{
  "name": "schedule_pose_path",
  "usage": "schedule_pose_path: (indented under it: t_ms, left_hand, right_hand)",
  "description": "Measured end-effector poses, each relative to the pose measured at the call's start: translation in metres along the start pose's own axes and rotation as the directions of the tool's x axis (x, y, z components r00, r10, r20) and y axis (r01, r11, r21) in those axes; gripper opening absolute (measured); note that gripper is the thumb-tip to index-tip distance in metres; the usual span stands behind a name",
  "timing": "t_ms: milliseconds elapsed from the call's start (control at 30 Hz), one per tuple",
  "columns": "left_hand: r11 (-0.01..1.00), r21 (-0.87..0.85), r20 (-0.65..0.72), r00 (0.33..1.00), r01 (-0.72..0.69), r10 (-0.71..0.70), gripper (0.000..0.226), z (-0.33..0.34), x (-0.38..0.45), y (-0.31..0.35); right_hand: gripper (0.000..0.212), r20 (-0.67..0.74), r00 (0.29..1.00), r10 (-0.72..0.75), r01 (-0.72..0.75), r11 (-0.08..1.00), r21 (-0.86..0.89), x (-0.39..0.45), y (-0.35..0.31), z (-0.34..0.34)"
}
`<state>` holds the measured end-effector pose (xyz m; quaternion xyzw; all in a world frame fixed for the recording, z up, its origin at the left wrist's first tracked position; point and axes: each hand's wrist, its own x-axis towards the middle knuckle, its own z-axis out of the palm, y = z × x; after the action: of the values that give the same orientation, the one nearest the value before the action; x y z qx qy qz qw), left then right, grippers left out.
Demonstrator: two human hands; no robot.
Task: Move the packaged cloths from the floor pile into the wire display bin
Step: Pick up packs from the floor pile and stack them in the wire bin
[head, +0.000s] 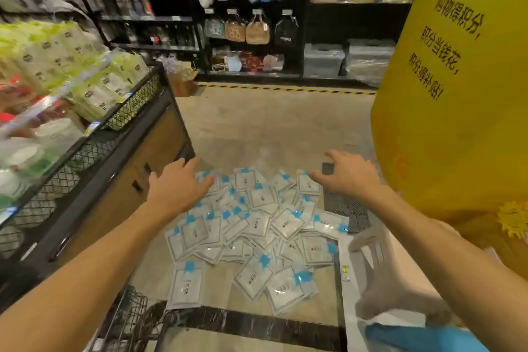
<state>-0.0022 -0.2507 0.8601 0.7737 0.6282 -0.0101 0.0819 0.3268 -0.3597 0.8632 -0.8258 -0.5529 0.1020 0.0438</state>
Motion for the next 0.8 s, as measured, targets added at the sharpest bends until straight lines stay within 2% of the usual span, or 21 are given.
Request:
schedule_pose_path:
  t_ms: [300,433,600,800]
  left_hand:
    - [0.988,0.013,0.141,0.979,-0.153,0.149,0.072,0.092,0.085,0.014]
    - [0.981,0.044,0.212,0.961,-0.188,0.175,0.074,0.154,0.132,0.011]
    - [0.965,0.08,0.283,0.934,-0.249,0.218,0.073,0.266,0.171,0.006]
    - [0.967,0.072,0.399,0.896,-0.244,0.197,0.072,0.451,0.192,0.003]
  right_hand:
    - [0.091,0.075,0.974,0.215,-0.218,0.975,0.04,0.026,0.037,0.084]
    - [0.088,0.093,0.958,0.272,-0.278,0.96,0.047,0.042,0.048,0.142]
    - [0.088,0.223,0.922,0.317,-0.331,0.943,0.028,0.07,0.064,0.257]
    - [0.087,0.347,0.88,0.325,-0.352,0.936,0.017,0.104,0.095,0.438]
